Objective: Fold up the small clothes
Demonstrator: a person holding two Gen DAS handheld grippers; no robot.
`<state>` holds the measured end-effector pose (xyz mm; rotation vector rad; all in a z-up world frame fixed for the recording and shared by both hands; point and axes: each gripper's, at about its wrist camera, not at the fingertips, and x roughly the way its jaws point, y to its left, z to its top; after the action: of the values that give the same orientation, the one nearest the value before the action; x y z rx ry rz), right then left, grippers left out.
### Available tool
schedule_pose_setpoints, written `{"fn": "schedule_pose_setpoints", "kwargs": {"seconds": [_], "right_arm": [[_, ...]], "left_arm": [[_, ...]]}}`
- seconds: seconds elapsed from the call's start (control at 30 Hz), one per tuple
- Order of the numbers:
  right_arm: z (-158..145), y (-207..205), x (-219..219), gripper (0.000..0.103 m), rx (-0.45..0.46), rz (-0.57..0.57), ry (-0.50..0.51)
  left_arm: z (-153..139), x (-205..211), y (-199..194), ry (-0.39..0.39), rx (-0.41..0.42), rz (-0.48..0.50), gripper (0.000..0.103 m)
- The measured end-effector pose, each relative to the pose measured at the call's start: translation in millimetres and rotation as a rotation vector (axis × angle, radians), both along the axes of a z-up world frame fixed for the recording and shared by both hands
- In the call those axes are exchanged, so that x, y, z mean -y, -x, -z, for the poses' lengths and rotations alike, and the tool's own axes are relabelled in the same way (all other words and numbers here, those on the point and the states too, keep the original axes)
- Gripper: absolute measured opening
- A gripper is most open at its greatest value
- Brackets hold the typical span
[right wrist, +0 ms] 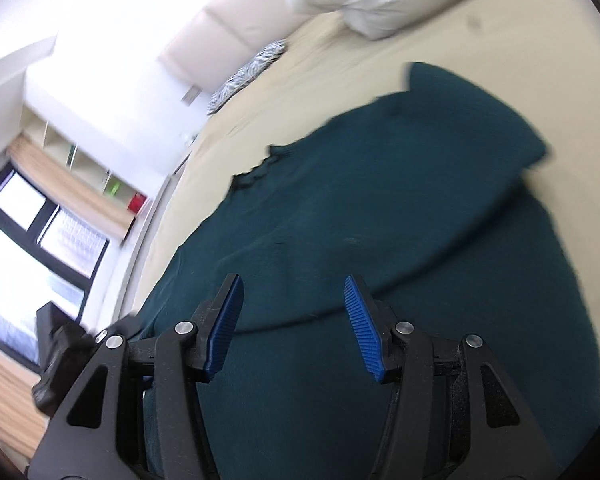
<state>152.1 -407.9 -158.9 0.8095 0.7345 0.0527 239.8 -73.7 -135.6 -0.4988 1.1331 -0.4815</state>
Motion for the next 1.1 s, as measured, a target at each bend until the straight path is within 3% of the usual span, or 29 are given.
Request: {"fn": "schedule_pose_setpoints", "kwargs": {"seconds": [0.13, 0.2, 0.23, 0.27, 0.47, 0.6, 0.73, 0.87, 1.03, 1.1], "right_arm": [[8, 15, 37, 0.053, 0.019, 0.059, -0.087], [17, 27, 50, 0.053, 0.028, 0.096, -0.120], [21, 36, 53, 0.053, 0.029, 0.110, -0.131], [24, 39, 62, 0.053, 0.029, 0.127, -0.148], [39, 53, 90, 0.053, 0.026, 0.179, -0.264], [41, 29, 78, 0.053, 0.020, 0.158, -0.335], [47, -14, 71, 0.053, -0.011, 0.123, -0.368], [60, -36, 85, 0.051, -0.057, 0.178, -0.424], [62, -27, 110, 0.049, -0.032, 0.271, -0.503], [49, -18, 107, 0.052, -0.010, 0.271, -0.453]], "left_arm": [[12, 31, -23, -0.094, -0.020, 0.027, 0.062], [13, 33, -28, -0.127, -0.018, 0.014, 0.043], [13, 32, -29, -0.129, -0.024, 0.011, 0.019], [13, 29, -31, -0.111, -0.034, 0.012, 0.008], [-10, -6, -33, -0.050, 0.055, -0.049, 0.008], [-23, -20, -43, -0.052, 0.112, -0.086, 0.008], [-13, -23, -50, -0.070, 0.108, -0.098, 0.008], [-4, -32, -54, -0.053, 0.104, -0.120, 0.008], [-2, -41, -59, -0.015, 0.120, -0.149, 0.008], [-2, -41, -59, -0.006, 0.119, -0.151, 0.008]]}}
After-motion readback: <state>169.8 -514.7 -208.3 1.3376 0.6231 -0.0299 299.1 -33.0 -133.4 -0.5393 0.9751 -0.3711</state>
